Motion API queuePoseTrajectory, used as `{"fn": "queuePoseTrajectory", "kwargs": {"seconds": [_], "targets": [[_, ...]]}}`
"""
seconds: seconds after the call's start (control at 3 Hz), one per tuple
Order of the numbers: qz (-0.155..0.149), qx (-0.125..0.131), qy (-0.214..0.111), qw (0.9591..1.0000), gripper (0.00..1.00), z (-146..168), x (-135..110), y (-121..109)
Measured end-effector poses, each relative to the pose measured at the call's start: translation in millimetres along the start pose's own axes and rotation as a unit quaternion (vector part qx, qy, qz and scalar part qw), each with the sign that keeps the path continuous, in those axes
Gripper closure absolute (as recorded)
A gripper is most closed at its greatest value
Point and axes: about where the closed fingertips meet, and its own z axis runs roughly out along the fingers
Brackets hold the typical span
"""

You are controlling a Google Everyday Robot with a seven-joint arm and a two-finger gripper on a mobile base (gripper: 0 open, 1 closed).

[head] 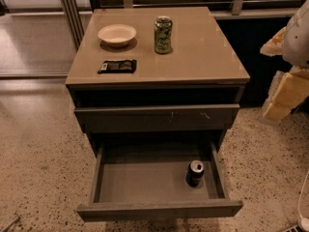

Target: Pick pepsi can from middle drawer and place on counter

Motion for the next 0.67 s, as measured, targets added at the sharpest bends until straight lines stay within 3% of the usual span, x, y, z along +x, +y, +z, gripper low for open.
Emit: {"fn": "queuePoseTrajectory", "kwargs": {"seconds": [0.33,0.67], "targets": [[0.019,-0.013,-0.024,0.9994,0.41,43.8,1.4,6.1],[0.036,-0.035,-0.070,0.9962,0.64,117.1,-5.7,16.7]]}}
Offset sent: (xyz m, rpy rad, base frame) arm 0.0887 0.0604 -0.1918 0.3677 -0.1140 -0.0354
